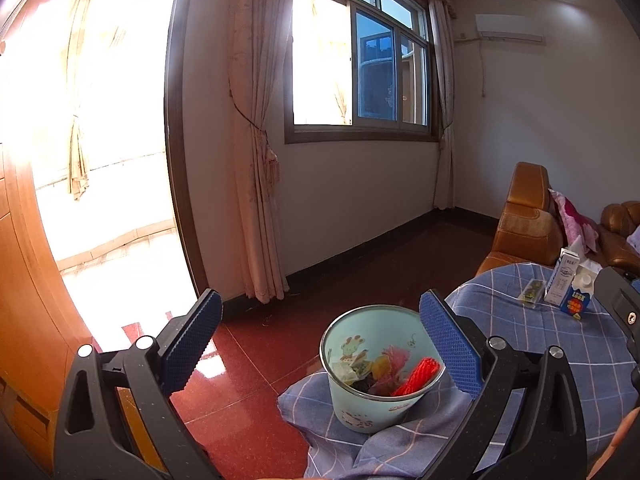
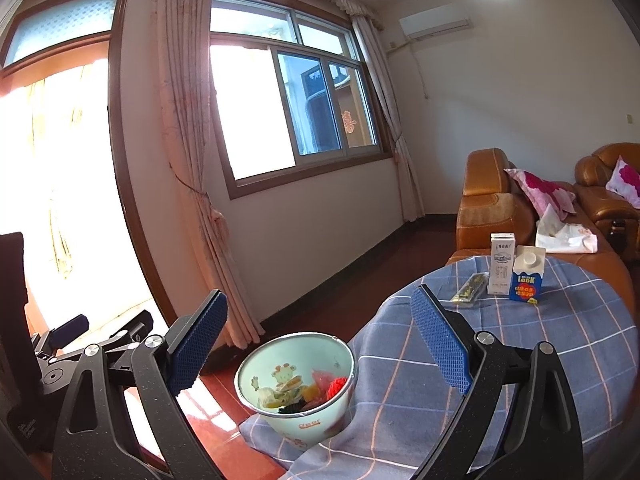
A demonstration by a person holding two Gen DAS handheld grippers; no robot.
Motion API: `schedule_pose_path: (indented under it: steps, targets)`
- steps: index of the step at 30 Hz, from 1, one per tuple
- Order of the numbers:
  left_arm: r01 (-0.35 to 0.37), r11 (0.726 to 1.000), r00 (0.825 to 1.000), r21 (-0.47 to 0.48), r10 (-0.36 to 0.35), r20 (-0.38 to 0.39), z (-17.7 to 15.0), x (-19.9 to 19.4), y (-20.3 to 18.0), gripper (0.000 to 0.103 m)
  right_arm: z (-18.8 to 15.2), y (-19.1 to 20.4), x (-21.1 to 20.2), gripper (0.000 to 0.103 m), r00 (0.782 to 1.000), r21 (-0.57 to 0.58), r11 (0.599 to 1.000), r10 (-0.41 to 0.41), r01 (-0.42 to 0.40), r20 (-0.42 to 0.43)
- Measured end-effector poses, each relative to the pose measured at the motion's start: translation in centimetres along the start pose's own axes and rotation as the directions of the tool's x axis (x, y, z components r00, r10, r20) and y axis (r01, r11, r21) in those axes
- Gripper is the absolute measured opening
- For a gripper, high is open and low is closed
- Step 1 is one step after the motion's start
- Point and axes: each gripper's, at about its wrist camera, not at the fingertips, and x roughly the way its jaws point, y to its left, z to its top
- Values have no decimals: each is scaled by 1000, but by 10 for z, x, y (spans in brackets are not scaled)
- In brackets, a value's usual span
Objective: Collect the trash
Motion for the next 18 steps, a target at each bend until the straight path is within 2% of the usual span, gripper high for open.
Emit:
schedule_pose_path:
  steps: [5, 8, 11, 13, 15, 18]
  targets:
    - [28, 999, 1000, 30, -27, -14, -4, 3, -8, 97, -3, -10, 4, 92, 999, 13, 999, -41, 41, -13]
    - [57, 998, 997, 39, -55, -46, -11, 12, -15, 97, -6, -21, 11, 93, 993, 6, 994, -110, 110, -37]
    - [119, 991, 987, 55, -112, -112, -26, 28, -30, 97, -16, -49, 20, 96, 978, 13, 980, -196, 198, -72]
    - [152, 986, 976, 68, -139, -170, -41, 41, -46, 97, -25, -76, 27, 96, 961, 20, 966, -254, 257, -110]
    - [203, 976, 956, 82, -180, -233, -53, 56, -66, 97, -35, -111, 36, 97, 928, 9, 938, -341, 347, -152]
    - [284, 952, 922, 119, -237, -306, -68, 77, -106, 97, -50, -177, 49, 97, 856, 3, 882, -457, 472, -244]
